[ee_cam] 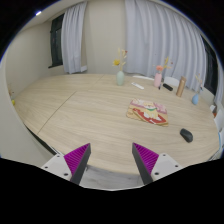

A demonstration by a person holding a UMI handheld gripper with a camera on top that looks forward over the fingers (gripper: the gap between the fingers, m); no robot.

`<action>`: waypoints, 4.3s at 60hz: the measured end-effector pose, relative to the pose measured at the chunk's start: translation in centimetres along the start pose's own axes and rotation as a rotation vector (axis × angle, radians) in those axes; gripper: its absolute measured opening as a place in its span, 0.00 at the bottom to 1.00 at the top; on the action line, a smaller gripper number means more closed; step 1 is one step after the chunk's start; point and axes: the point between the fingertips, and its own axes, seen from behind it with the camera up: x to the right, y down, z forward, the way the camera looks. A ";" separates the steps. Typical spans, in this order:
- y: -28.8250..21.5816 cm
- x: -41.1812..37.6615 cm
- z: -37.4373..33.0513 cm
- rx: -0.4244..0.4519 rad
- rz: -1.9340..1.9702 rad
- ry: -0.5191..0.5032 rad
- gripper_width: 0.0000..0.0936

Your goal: Arrange mouse

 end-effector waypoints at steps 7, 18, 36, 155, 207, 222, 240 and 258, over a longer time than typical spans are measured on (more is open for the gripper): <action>0.5 1.8 -0.1 -0.002 0.014 0.028 0.92; 1.8 7.4 -1.7 -0.002 0.032 0.071 0.92; 5.2 18.1 -3.8 -0.015 0.102 0.186 0.92; 2.7 46.8 18.3 -0.067 0.130 0.213 0.44; -10.4 25.0 32.5 -0.032 0.106 0.107 0.42; -10.5 24.6 30.7 -0.062 0.101 0.093 0.89; -9.9 26.1 15.6 -0.037 0.099 0.105 0.92; -3.2 27.3 5.5 -0.073 0.115 0.148 0.92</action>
